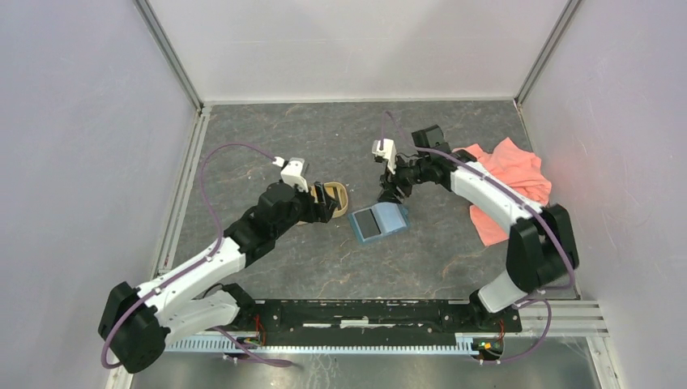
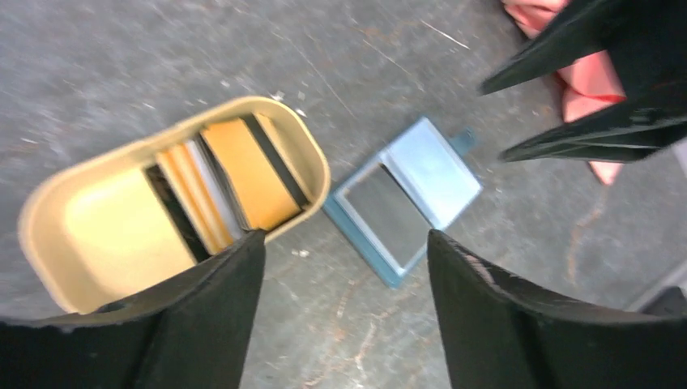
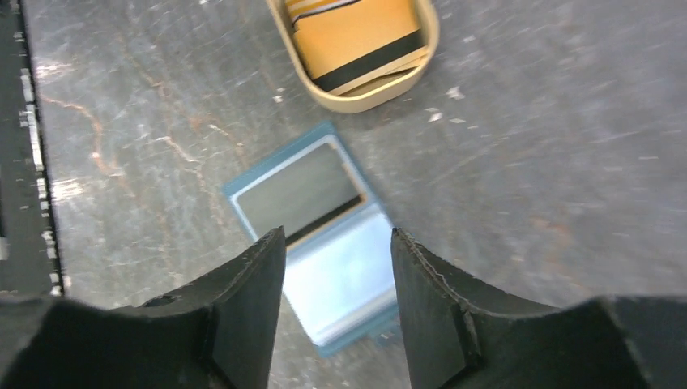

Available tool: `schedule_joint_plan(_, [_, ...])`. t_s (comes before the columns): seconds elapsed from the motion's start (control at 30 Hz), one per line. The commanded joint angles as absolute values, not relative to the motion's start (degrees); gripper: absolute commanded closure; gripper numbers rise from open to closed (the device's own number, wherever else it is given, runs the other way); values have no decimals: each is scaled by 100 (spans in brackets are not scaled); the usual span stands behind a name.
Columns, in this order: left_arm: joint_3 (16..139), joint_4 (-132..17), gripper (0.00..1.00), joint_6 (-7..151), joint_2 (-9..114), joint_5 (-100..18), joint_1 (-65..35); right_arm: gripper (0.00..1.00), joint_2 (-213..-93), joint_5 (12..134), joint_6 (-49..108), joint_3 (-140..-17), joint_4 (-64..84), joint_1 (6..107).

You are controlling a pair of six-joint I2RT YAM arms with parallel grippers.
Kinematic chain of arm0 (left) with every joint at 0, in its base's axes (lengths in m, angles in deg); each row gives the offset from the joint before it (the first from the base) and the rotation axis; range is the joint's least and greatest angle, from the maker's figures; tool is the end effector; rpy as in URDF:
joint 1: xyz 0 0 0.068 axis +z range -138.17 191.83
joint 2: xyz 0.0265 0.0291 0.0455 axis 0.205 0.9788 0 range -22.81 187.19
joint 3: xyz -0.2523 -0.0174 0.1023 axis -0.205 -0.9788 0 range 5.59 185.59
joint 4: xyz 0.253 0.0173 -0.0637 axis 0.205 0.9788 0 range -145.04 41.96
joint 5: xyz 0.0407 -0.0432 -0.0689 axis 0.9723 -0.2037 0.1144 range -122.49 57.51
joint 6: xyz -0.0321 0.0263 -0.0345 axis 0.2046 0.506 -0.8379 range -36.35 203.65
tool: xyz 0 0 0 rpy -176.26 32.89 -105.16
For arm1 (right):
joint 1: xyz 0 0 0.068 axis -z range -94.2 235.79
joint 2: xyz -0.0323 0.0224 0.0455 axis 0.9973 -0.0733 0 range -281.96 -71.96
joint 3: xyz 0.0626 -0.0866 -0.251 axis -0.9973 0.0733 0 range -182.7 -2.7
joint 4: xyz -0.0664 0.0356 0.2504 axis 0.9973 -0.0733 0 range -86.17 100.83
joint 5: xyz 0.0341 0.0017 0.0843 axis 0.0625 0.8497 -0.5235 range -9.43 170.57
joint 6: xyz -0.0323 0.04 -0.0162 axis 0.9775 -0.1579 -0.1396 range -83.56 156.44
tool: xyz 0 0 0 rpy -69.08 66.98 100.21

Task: Put the credit cards into the card holder
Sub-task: Insert the credit card into the card holder, then pick up the credit card from the storage box.

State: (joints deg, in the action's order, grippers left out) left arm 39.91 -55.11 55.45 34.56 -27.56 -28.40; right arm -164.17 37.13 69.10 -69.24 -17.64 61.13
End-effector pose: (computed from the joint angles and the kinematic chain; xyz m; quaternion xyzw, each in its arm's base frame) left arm 0.1756 -0.1445 0.2524 0.0637 0.8309 -0.2805 0.4763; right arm 0.2948 0.1623 0.2444 -0.5240 0.7209 0.3313 0.3099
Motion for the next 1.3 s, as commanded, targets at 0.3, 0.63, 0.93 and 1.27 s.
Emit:
schedule_joint_plan(0.3, [4423, -5838, 2, 6087, 3881, -3134, -2080, 10, -16179, 3066, 7550, -7512, -2061, 6250])
schedule_joint_plan(0.63, [4695, -6607, 16, 4549, 5425, -4464, -1098, 7, -16230, 2569, 7114, -6552, -1098, 6623])
schedule_joint_plan(0.93, [5169, -6193, 33, 4480, 6290, -4081, -1102, 8, -16454, 2353, 7168, -6549, -1249, 6738])
schedule_joint_plan(1.27, [5363, -6145, 38, 4611, 6700, -4040, -1106, 8, -16475, 2276, 7221, -6537, -1289, 6765])
